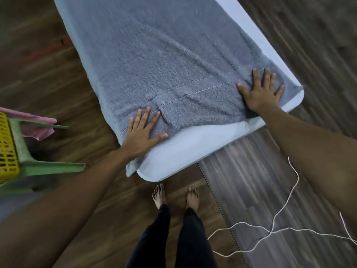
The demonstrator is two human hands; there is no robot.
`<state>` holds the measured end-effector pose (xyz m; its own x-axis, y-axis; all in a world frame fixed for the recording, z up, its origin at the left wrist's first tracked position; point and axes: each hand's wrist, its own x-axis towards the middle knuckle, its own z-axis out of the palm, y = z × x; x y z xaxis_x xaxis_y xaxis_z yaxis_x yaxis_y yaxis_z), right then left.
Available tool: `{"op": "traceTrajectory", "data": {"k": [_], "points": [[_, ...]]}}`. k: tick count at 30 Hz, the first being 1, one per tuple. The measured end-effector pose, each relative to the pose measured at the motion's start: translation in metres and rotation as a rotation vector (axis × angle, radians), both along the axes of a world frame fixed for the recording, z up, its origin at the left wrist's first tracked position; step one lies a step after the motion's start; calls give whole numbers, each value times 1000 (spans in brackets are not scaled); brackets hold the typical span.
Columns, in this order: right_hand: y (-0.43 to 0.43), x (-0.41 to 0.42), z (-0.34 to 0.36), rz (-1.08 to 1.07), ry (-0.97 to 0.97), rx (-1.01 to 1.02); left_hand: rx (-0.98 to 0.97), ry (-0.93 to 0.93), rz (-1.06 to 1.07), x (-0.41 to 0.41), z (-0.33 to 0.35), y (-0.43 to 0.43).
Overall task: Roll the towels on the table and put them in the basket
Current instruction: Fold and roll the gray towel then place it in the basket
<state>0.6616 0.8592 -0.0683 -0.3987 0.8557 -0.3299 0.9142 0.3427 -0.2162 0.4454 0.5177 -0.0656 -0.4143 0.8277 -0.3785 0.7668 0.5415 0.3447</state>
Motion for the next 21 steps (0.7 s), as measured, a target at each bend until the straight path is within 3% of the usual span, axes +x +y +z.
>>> {"op": "traceTrajectory", "data": {"k": [2,5,8,11,14,18,21], "points": [[-13,-6,4,-73,113,84,65,-48,29,-1,5,-1],[-55,-14,17,-96,383,193,262,-66,274,11,11,-5],[-116,-15,29,-60,555,149,357,-22,548,35,18,-19],[-175,-12,34,-10,589,-19,383,-69,892,59,25,-41],[-216,-15,36,110,502,-144,345,-309,1270,74,36,-59],[-237,-25,40,221,347,-163,377,-919,1673,64,29,-75],[-251,-29,42,164,370,-93,276,-1000,1708,51,28,-82]]}}
